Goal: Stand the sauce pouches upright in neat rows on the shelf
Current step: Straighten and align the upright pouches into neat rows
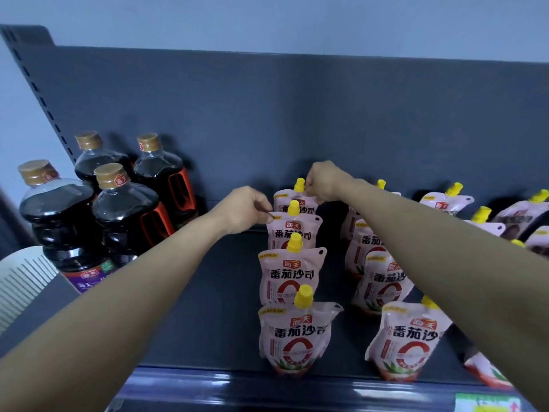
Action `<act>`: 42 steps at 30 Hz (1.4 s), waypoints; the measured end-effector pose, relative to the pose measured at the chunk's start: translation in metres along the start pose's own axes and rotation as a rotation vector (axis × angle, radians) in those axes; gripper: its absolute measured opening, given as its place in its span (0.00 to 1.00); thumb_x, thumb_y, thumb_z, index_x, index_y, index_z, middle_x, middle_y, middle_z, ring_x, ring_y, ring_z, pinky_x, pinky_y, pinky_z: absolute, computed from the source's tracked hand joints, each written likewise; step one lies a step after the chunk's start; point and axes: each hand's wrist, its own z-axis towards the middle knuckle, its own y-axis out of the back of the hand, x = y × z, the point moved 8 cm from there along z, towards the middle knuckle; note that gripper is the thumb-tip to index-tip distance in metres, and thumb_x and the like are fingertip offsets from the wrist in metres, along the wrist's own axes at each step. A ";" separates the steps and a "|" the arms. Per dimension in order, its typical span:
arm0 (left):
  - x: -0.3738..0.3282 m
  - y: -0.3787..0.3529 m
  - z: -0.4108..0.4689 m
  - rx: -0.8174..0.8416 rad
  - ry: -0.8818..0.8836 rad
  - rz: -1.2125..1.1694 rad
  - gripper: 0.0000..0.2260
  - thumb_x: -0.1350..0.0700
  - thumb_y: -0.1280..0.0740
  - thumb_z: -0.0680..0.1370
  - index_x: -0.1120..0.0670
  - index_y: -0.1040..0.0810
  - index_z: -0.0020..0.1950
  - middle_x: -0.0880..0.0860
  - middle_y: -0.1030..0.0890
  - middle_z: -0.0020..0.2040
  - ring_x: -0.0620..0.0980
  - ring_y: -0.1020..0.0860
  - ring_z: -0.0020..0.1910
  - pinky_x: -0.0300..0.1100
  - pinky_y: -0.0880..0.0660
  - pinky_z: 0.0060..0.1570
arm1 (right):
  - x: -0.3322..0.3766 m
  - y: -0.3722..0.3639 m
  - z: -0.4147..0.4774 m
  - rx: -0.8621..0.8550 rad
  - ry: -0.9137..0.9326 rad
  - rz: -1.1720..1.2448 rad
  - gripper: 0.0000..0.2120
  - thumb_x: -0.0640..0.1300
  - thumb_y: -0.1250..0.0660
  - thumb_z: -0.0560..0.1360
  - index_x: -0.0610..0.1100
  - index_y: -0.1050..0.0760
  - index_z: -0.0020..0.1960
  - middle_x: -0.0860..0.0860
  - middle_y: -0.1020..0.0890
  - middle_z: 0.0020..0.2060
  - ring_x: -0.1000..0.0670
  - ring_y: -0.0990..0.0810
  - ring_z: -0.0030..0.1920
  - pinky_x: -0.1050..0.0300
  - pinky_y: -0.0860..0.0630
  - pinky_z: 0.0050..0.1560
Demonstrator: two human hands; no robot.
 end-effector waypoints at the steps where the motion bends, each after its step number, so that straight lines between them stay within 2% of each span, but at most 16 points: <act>1: -0.001 -0.001 0.000 -0.008 -0.003 0.001 0.05 0.59 0.28 0.71 0.57 0.18 0.45 0.50 0.20 0.41 0.46 0.24 0.42 0.37 0.30 0.45 | 0.001 0.000 0.002 -0.010 0.003 0.010 0.08 0.39 0.34 0.74 0.35 0.19 0.48 0.42 0.22 0.40 0.44 0.22 0.42 0.54 0.24 0.46; 6: -0.001 -0.004 0.002 -0.037 -0.014 -0.003 0.01 0.60 0.28 0.71 0.56 0.18 0.40 0.45 0.23 0.32 0.40 0.27 0.33 0.31 0.32 0.35 | 0.007 -0.001 0.008 -0.072 0.013 0.028 0.07 0.38 0.34 0.73 0.36 0.19 0.46 0.42 0.22 0.42 0.42 0.21 0.44 0.53 0.24 0.46; 10: -0.001 -0.004 0.003 -0.057 -0.002 -0.008 0.05 0.59 0.28 0.72 0.53 0.20 0.36 0.43 0.25 0.30 0.38 0.28 0.30 0.27 0.34 0.30 | 0.010 -0.003 0.009 -0.075 0.032 0.036 0.07 0.37 0.35 0.73 0.35 0.19 0.46 0.41 0.20 0.43 0.40 0.19 0.47 0.52 0.22 0.47; 13: -0.002 -0.005 0.003 -0.044 0.003 -0.001 0.02 0.58 0.29 0.72 0.55 0.19 0.39 0.45 0.23 0.32 0.42 0.26 0.34 0.31 0.32 0.34 | 0.006 -0.002 0.004 -0.043 0.043 0.026 0.09 0.37 0.35 0.73 0.33 0.19 0.47 0.38 0.19 0.43 0.40 0.19 0.47 0.51 0.22 0.49; 15: -0.003 -0.001 -0.001 -0.061 0.001 -0.001 0.02 0.59 0.29 0.72 0.56 0.18 0.43 0.46 0.21 0.36 0.44 0.25 0.39 0.35 0.31 0.41 | 0.003 0.007 -0.003 -0.046 0.041 0.006 0.07 0.36 0.35 0.73 0.32 0.22 0.43 0.36 0.19 0.44 0.41 0.19 0.46 0.53 0.23 0.47; 17: -0.005 0.008 -0.005 -0.120 -0.011 -0.015 0.03 0.59 0.29 0.73 0.56 0.19 0.45 0.48 0.20 0.40 0.45 0.23 0.42 0.36 0.32 0.46 | 0.001 0.022 -0.013 -0.092 0.046 -0.006 0.08 0.37 0.37 0.74 0.36 0.23 0.38 0.38 0.18 0.45 0.39 0.19 0.49 0.53 0.22 0.51; 19: -0.011 0.019 -0.013 -0.175 -0.037 -0.034 0.03 0.59 0.29 0.73 0.56 0.19 0.45 0.49 0.20 0.42 0.46 0.23 0.43 0.37 0.31 0.47 | 0.003 0.035 -0.026 -0.116 0.067 -0.010 0.09 0.38 0.38 0.75 0.35 0.20 0.45 0.39 0.16 0.46 0.39 0.18 0.49 0.51 0.21 0.54; 23: -0.028 0.025 -0.031 -0.104 -0.110 -0.054 0.04 0.55 0.28 0.72 0.55 0.19 0.42 0.49 0.20 0.37 0.42 0.24 0.36 0.34 0.30 0.41 | 0.010 0.027 -0.064 0.113 0.102 0.120 0.09 0.33 0.37 0.74 0.35 0.19 0.49 0.47 0.17 0.34 0.52 0.19 0.34 0.65 0.22 0.36; 25: -0.033 0.017 -0.044 0.045 -0.123 -0.062 0.07 0.50 0.28 0.71 0.53 0.18 0.41 0.49 0.21 0.34 0.41 0.26 0.32 0.35 0.30 0.37 | 0.014 0.016 -0.084 0.265 0.102 0.127 0.10 0.33 0.35 0.74 0.37 0.19 0.53 0.49 0.18 0.37 0.54 0.19 0.35 0.67 0.22 0.36; 27: -0.031 0.003 -0.057 0.210 -0.114 -0.019 0.08 0.48 0.27 0.69 0.51 0.16 0.42 0.52 0.18 0.37 0.44 0.23 0.35 0.38 0.27 0.42 | 0.016 0.002 -0.103 0.400 0.085 0.114 0.12 0.35 0.32 0.73 0.40 0.20 0.56 0.49 0.17 0.41 0.54 0.19 0.38 0.67 0.21 0.37; 29: -0.026 -0.008 -0.066 0.279 -0.112 0.028 0.03 0.51 0.25 0.68 0.49 0.17 0.40 0.52 0.16 0.41 0.45 0.21 0.39 0.40 0.26 0.45 | 0.018 -0.014 -0.118 0.468 0.059 0.086 0.14 0.38 0.30 0.73 0.42 0.21 0.58 0.47 0.17 0.47 0.52 0.19 0.42 0.66 0.22 0.38; 30: -0.024 -0.010 -0.067 0.268 -0.118 0.042 0.02 0.54 0.26 0.69 0.49 0.17 0.39 0.52 0.16 0.40 0.44 0.22 0.38 0.39 0.26 0.44 | 0.019 -0.019 -0.123 0.449 0.057 0.057 0.13 0.39 0.30 0.73 0.41 0.21 0.58 0.46 0.17 0.47 0.52 0.20 0.42 0.66 0.23 0.37; 34: -0.020 -0.013 -0.065 0.138 -0.102 0.013 0.02 0.62 0.29 0.72 0.56 0.17 0.42 0.57 0.19 0.38 0.48 0.23 0.36 0.42 0.24 0.46 | 0.022 -0.024 -0.130 0.199 0.056 -0.046 0.09 0.40 0.33 0.75 0.40 0.19 0.54 0.52 0.21 0.29 0.54 0.22 0.32 0.65 0.28 0.34; 37: -0.020 -0.014 -0.066 0.099 -0.083 0.011 0.05 0.63 0.30 0.73 0.60 0.17 0.47 0.56 0.19 0.39 0.49 0.23 0.38 0.41 0.25 0.44 | 0.021 -0.023 -0.140 0.166 0.008 0.009 0.11 0.40 0.33 0.75 0.40 0.20 0.56 0.52 0.21 0.30 0.52 0.21 0.34 0.62 0.27 0.37; 39: -0.023 -0.011 -0.068 0.074 -0.103 0.054 0.07 0.61 0.31 0.73 0.60 0.18 0.50 0.53 0.20 0.42 0.48 0.23 0.40 0.39 0.28 0.45 | 0.022 -0.016 -0.146 0.129 0.014 0.024 0.11 0.40 0.32 0.75 0.40 0.19 0.56 0.52 0.22 0.31 0.50 0.21 0.36 0.64 0.28 0.34; 42: -0.036 0.007 -0.082 -0.023 -0.181 0.077 0.06 0.57 0.30 0.73 0.56 0.17 0.49 0.50 0.20 0.42 0.45 0.24 0.42 0.37 0.30 0.45 | 0.020 0.004 -0.157 0.056 0.008 0.056 0.09 0.41 0.32 0.74 0.40 0.18 0.52 0.47 0.17 0.35 0.50 0.22 0.36 0.62 0.26 0.39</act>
